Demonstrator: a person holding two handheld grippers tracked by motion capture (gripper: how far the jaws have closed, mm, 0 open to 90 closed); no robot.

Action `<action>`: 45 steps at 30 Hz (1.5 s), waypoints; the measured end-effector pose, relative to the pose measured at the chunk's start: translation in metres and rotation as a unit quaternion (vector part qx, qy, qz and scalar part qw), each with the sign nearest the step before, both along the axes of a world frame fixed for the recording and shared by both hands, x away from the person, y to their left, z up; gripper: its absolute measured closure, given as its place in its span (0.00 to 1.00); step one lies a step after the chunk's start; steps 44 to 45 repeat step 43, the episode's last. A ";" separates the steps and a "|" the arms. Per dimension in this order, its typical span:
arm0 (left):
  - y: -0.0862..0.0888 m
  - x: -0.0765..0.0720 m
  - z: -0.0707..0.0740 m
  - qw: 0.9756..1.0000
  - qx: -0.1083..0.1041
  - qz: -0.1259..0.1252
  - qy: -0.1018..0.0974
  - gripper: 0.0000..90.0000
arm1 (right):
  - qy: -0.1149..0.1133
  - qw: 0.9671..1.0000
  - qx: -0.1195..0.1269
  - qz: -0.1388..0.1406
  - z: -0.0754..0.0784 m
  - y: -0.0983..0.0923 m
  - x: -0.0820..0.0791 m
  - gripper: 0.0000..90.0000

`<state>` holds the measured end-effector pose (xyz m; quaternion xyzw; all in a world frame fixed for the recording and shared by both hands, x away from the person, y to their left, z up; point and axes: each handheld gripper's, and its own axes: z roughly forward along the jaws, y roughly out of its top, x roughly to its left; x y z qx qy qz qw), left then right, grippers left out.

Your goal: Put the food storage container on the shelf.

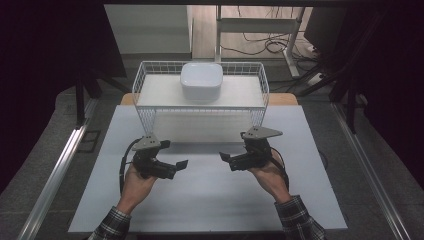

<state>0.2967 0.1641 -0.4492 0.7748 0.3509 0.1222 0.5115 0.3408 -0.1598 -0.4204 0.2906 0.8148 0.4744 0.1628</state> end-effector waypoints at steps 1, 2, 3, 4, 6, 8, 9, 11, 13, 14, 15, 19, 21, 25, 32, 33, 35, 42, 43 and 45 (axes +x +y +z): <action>0.001 -0.003 -0.002 1.000 0.003 0.002 -0.002 0.02 | 0.001 1.000 0.000 0.000 -0.001 -0.002 -0.001 0.00; 0.002 -0.005 -0.004 1.000 0.006 0.002 -0.005 0.02 | 0.002 1.000 0.002 -0.002 -0.003 -0.004 -0.004 0.00; 0.003 -0.007 -0.006 1.000 0.008 0.003 -0.005 0.02 | 0.002 1.000 0.004 -0.001 -0.004 -0.006 -0.006 0.00; 0.004 -0.009 -0.008 1.000 0.007 0.003 -0.004 0.01 | 0.004 1.000 0.005 -0.001 -0.006 -0.008 -0.009 0.00; 0.008 -0.012 -0.013 1.000 0.004 0.001 -0.002 0.00 | 0.002 1.000 0.005 -0.001 -0.009 -0.012 -0.013 0.00; 0.011 -0.017 -0.019 1.000 0.007 0.004 0.001 0.00 | 0.000 1.000 0.003 -0.006 -0.013 -0.016 -0.019 0.00; 0.013 -0.020 -0.022 1.000 0.009 0.010 0.002 0.00 | -0.002 1.000 0.002 -0.008 -0.015 -0.018 -0.021 0.00; 0.017 -0.024 -0.026 1.000 0.007 0.014 0.003 0.00 | -0.003 1.000 0.004 -0.011 -0.018 -0.023 -0.026 0.00; 0.019 -0.029 -0.028 1.000 0.010 0.020 0.001 0.00 | -0.001 1.000 0.004 -0.014 -0.020 -0.027 -0.029 0.00; 0.020 -0.031 -0.029 1.000 0.013 0.023 -0.001 0.00 | 0.000 1.000 0.004 -0.015 -0.022 -0.029 -0.032 0.00; 0.021 -0.033 -0.030 1.000 0.016 0.026 -0.003 0.00 | -0.001 1.000 0.002 -0.016 -0.024 -0.031 -0.033 0.00; 0.024 -0.040 -0.036 0.999 0.019 0.033 -0.005 0.00 | -0.003 1.000 -0.001 -0.022 -0.030 -0.036 -0.041 0.00; 0.024 -0.044 -0.041 0.999 0.029 0.039 -0.005 0.00 | -0.006 1.000 -0.008 -0.025 -0.035 -0.039 -0.045 0.00; 0.026 -0.048 -0.051 0.998 0.034 0.043 0.005 0.00 | -0.003 0.999 -0.014 -0.030 -0.044 -0.046 -0.051 0.00; 0.029 -0.055 -0.070 0.997 0.060 0.049 0.028 0.00 | 0.003 0.999 -0.036 -0.040 -0.064 -0.056 -0.059 0.00; 0.031 -0.054 -0.076 0.996 0.065 0.048 0.039 0.00 | 0.011 0.998 -0.041 -0.043 -0.071 -0.058 -0.060 0.00; 0.031 -0.053 -0.082 0.995 0.070 0.049 0.051 0.00 | 0.025 0.998 -0.047 -0.044 -0.079 -0.060 -0.060 0.00; 0.028 -0.050 -0.088 0.992 0.094 0.048 0.067 0.00 | 0.052 0.995 -0.063 -0.048 -0.088 -0.061 -0.056 0.00; 0.027 -0.049 -0.088 0.992 0.095 0.047 0.065 0.00 | 0.053 0.995 -0.064 -0.049 -0.089 -0.061 -0.056 0.00; 0.027 -0.049 -0.088 0.992 0.095 0.047 0.065 0.00 | 0.053 0.995 -0.064 -0.049 -0.089 -0.061 -0.056 0.00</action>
